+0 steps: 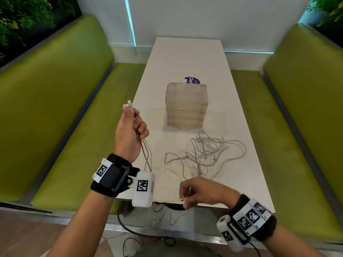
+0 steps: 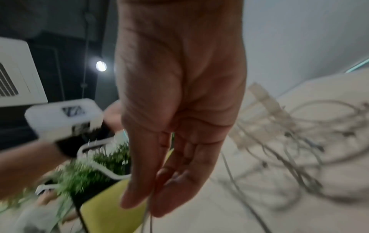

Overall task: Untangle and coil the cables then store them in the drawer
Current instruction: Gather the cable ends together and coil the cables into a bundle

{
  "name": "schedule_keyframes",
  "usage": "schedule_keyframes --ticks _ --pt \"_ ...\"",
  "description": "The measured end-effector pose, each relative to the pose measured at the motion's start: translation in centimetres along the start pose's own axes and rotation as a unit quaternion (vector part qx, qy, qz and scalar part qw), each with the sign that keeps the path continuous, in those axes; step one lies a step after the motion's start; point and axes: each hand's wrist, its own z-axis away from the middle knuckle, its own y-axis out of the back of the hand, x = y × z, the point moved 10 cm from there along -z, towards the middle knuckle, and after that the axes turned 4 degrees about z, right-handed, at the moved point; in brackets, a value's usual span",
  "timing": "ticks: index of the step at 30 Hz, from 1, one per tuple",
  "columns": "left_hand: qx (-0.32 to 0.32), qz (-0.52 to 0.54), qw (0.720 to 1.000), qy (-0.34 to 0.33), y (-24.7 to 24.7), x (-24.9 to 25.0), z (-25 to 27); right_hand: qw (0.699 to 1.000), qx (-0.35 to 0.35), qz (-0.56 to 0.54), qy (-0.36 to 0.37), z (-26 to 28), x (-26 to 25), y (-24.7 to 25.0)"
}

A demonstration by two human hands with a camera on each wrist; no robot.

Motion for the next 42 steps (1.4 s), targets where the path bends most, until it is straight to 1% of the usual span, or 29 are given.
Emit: schedule_keyframes --ticks 3,5,8,11,12,15,16,17,19,20,21,23,24,26,28,29,30,31,32,33,34,35,37,39,42 --pt "-0.028 -0.044 0.999 0.013 -0.4 -0.5 0.2 0.999 -0.01 0.017 -0.03 -1.2 1.8 -2.8" --pt "-0.043 -0.043 0.998 0.026 -0.5 -0.9 0.3 0.998 -0.011 0.028 -0.055 -1.7 3.0 -3.9" --pt "-0.061 -0.032 0.997 0.042 -0.6 -1.1 0.5 0.996 -0.008 0.049 -0.073 -2.0 4.0 -4.7" --pt "-0.075 -0.042 0.995 0.042 -0.8 -1.1 0.6 0.99 -0.014 0.109 -0.087 -2.1 4.5 -4.8" --pt "-0.079 -0.048 0.995 0.044 -0.8 -1.2 0.6 0.989 0.004 0.125 -0.079 -2.1 4.3 -4.2" --pt "-0.09 -0.064 0.992 0.063 -0.9 -1.7 0.9 0.982 0.108 0.157 -0.022 -1.6 2.4 -1.4" --pt "-0.093 -0.074 0.991 0.068 -0.8 -2.0 1.0 0.975 0.129 0.182 -0.009 -1.5 2.1 -0.9" --pt "-0.097 -0.085 0.989 0.07 -0.8 -2.2 1.1 0.966 0.133 0.223 -0.006 -1.5 2.1 -0.8" --pt "-0.109 -0.116 0.985 0.064 -1.0 -2.4 1.2 0.937 0.102 0.333 -0.026 -1.7 2.7 -1.8" --pt "-0.116 -0.137 0.982 0.058 -1.1 -2.5 1.3 0.925 0.09 0.368 -0.038 -1.7 3.2 -2.4" --pt "-0.125 -0.164 0.977 0.054 -1.2 -2.7 1.4 0.92 0.093 0.378 -0.042 -1.7 3.7 -2.8" --pt "-0.141 -0.218 0.964 0.054 -1.3 -3.2 1.7 0.925 0.119 0.358 -0.045 -1.7 4.7 -3.1" --pt "-0.149 -0.239 0.958 0.057 -1.3 -3.5 1.8 0.926 0.125 0.352 -0.058 -1.6 5.4 -3.1" --pt "-0.164 -0.27 0.947 0.063 -1.1 -4.1 2.2 0.924 0.116 0.352 -0.096 -1.4 6.6 -3.0" --pt "-0.174 -0.285 0.94 0.066 -0.9 -4.7 2.6 0.924 0.096 0.356 -0.104 -1.3 6.8 -3.2" --pt "-0.178 -0.29 0.938 0.062 -0.8 -4.9 2.9 0.932 0.092 0.338 -0.097 -1.3 6.4 -3.2" --pt "-0.181 -0.293 0.937 0.058 -0.8 -5.2 3.0 0.947 0.098 0.297 -0.08 -1.1 5.5 -2.9" --pt "-0.183 -0.293 0.937 0.057 -0.7 -5.5 3.2 0.962 0.12 0.238 -0.055 -1.0 4.4 -2.1" --pt "-0.184 -0.29 0.937 0.059 -0.6 -5.9 3.4 0.972 0.16 0.171 -0.023 -0.5 2.8 -0.9" --pt "-0.184 -0.284 0.939 0.065 -0.5 -6.5 3.6 0.972 0.212 0.1 0.009 0.1 1.2 0.7" --pt "-0.185 -0.279 0.94 0.071 -0.5 -7.0 3.8 0.964 0.263 0.021 0.034 0.9 -0.4 2.5" --pt "-0.186 -0.276 0.94 0.076 -0.5 -7.5 4.1 0.949 0.305 -0.065 0.052 1.7 -1.6 4.0" --pt "-0.183 -0.27 0.942 0.076 -0.5 -8.3 4.6 0.912 0.348 -0.204 0.079 2.6 -3.4 5.9" --pt "-0.175 -0.253 0.948 0.079 -0.6 -8.9 4.9 0.883 0.373 -0.27 0.092 2.7 -4.0 7.2" --pt "-0.191 -0.212 0.953 0.096 -1.5 -9.6 5.3 0.856 0.399 -0.314 0.096 2.2 -3.9 8.3"
